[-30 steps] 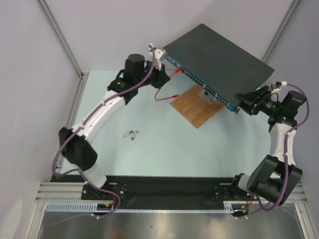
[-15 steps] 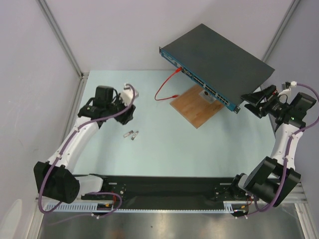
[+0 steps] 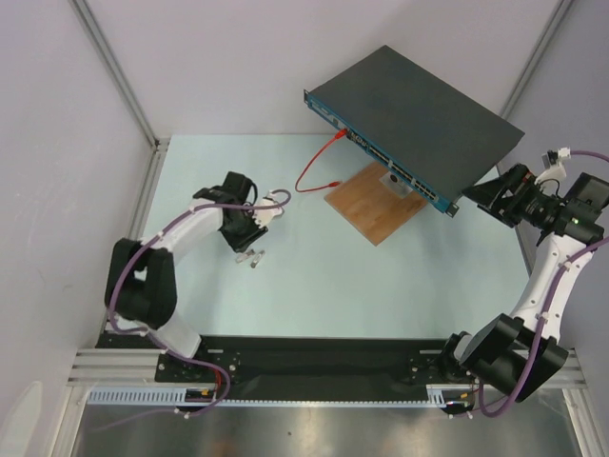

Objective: Insert the plug into the switch port

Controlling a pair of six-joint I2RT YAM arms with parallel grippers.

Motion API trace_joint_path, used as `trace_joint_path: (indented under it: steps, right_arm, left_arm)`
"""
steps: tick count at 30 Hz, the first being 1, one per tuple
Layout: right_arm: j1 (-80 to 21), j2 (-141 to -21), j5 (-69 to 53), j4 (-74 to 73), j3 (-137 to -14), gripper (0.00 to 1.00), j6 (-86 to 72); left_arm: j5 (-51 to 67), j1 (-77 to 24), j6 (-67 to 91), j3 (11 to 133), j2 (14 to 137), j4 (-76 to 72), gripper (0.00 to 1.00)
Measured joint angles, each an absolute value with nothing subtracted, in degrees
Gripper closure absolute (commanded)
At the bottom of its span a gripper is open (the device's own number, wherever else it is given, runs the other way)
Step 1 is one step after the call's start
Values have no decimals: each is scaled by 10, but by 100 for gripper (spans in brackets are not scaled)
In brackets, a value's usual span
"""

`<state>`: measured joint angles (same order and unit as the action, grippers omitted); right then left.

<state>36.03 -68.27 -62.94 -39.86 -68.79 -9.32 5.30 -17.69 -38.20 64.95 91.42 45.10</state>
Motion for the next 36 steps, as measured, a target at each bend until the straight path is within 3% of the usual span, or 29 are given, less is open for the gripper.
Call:
trace_joint_path:
  steps: [8, 18, 36]
  right_arm:
    - [360, -678, -623, -431, -703, 0, -67]
    - [367, -682, -622, -441, -709, 0, -49]
    - [401, -683, -631, -448, -709, 0, -39]
  left_arm:
    - [-15, -211, -367, 769, 1067, 526, 53]
    - [-33, -233, -337, 854, 1167, 610, 44]
    - [-60, -250, -302, 906, 1224, 630, 55]
